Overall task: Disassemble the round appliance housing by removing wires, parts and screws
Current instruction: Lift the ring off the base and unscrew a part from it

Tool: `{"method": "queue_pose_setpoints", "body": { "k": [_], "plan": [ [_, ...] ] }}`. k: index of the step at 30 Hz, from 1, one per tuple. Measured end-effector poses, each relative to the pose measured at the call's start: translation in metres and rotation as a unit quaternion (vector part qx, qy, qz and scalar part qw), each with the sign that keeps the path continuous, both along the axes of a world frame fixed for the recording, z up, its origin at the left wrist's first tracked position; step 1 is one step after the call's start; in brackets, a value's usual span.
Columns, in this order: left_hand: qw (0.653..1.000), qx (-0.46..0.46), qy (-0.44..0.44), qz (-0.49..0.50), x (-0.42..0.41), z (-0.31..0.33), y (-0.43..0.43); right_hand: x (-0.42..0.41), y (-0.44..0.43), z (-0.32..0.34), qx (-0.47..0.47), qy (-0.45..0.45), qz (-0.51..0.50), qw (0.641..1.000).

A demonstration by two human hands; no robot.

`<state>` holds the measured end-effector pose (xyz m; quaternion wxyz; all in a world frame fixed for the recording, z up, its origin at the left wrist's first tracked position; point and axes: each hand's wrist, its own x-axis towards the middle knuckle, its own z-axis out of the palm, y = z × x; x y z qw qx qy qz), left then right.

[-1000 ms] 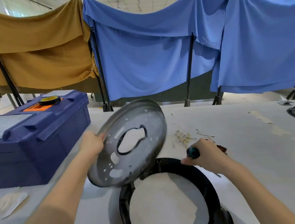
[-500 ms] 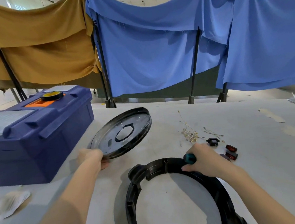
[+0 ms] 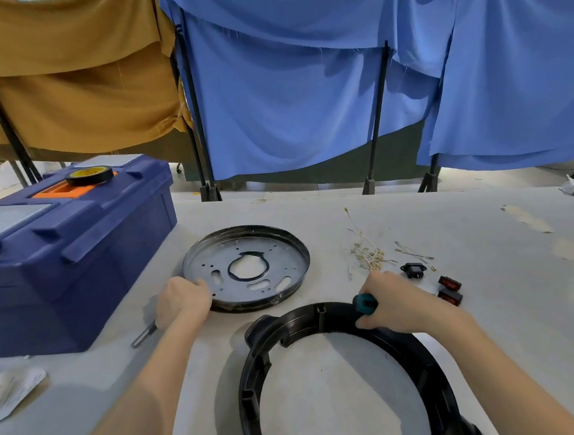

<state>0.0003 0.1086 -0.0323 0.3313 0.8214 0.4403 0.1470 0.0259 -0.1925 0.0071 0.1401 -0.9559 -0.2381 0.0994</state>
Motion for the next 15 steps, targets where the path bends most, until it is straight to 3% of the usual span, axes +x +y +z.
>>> {"method": "queue_pose_setpoints", "body": {
  "k": [5, 9, 12, 15],
  "plan": [
    [0.993, 0.108, 0.039, -0.029, -0.007, 0.000, -0.006, -0.002, 0.000, 0.000, 0.005, 0.002, 0.001, 1.000],
    [0.979, 0.190, -0.025, -0.063, -0.019, 0.011, -0.021, -0.005, -0.003, 0.001, 0.008, -0.008, 0.001, 1.000],
    [0.954, 0.214, -0.068, -0.200, -0.034, 0.021, -0.043, -0.007, -0.003, 0.000, -0.004, -0.033, 0.007, 0.999],
    [0.927, 0.141, -0.067, -0.342, -0.048, 0.025, -0.066, -0.008, -0.003, 0.001, -0.004, -0.053, 0.012, 0.999]
  ]
}}
